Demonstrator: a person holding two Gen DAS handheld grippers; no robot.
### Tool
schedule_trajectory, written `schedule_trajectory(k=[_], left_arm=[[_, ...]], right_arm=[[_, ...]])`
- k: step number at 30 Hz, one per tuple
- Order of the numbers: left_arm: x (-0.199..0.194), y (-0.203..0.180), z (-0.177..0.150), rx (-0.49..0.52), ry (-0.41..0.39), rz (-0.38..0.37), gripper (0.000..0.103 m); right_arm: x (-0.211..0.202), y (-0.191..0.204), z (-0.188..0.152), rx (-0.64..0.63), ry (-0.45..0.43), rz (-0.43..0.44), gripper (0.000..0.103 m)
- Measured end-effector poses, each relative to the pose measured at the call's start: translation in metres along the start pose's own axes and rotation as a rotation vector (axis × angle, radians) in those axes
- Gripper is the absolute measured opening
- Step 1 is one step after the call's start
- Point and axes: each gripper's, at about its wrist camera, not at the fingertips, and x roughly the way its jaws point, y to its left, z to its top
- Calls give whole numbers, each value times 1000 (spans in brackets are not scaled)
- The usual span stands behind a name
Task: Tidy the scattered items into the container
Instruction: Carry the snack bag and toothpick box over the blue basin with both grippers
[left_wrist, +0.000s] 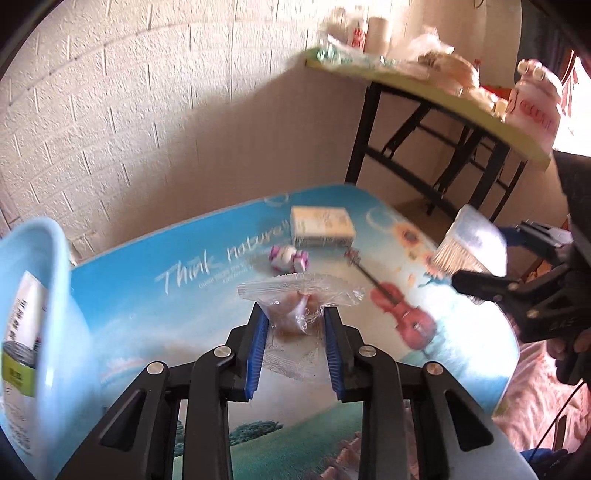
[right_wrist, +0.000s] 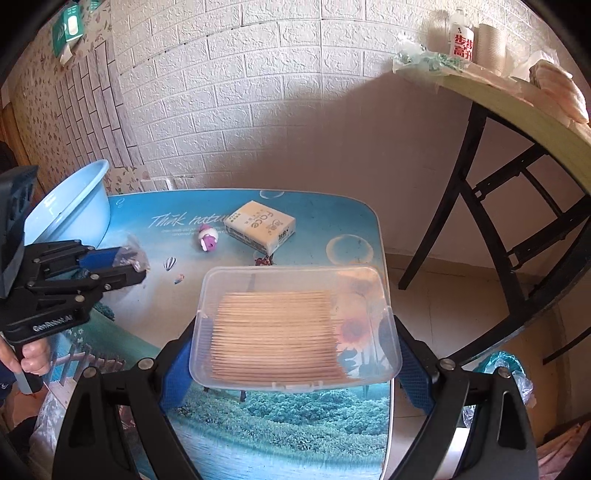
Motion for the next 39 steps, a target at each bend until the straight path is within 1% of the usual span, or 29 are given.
schedule_trajectory(k=[6, 15, 20, 24, 30, 34, 39], left_arm=[[-40, -2, 16, 0, -92, 6, 28], [-82, 8, 25, -19, -167, 57, 28], [-101, 17, 22, -40, -192, 81, 28], [-113, 28, 19, -63, -211, 101, 28], [-130, 45, 14, -69, -223, 138, 28], [-144, 58, 12, -78, -234, 182, 28], [-157, 76, 7, -88, -232, 262, 28]], right_arm=[[-15, 7, 9, -9, -39, 0, 93], [-36, 35, 21, -48, -97, 31, 93], [-46, 59, 31, -91, -121, 38, 93], [-53, 78, 36, -114, -138, 66, 93], [-52, 106, 43, -139, -145, 84, 93], [-49, 127, 46, -153, -134, 102, 93], [-50, 157, 51, -196, -144, 133, 93]])
